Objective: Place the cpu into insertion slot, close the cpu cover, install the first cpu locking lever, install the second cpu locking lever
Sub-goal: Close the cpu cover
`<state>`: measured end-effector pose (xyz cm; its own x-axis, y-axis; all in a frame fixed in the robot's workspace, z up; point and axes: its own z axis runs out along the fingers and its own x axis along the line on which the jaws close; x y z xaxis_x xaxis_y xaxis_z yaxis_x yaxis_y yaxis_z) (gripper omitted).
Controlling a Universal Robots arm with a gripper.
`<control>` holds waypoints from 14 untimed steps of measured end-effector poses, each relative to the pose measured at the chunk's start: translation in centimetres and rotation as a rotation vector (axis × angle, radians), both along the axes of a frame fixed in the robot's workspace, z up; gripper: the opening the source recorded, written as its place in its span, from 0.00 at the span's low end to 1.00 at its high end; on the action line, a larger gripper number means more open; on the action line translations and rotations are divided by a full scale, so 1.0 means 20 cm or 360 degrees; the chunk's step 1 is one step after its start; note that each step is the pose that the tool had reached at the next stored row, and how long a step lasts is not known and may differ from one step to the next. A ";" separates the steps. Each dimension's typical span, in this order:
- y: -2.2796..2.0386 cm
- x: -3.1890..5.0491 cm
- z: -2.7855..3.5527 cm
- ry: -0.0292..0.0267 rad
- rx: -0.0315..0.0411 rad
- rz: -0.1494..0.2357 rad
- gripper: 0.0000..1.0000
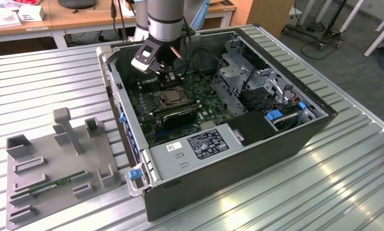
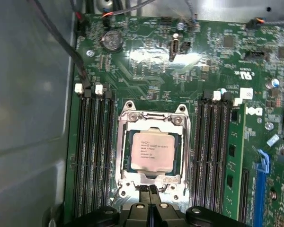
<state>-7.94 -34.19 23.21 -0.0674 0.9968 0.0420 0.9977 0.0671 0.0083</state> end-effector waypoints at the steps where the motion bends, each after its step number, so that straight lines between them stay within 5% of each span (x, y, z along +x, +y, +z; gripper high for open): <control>1: 0.000 0.000 -0.002 0.00000 0.0000 0.0025 0.11; 14: 0.000 0.001 -0.016 0.00002 0.0000 0.0383 0.11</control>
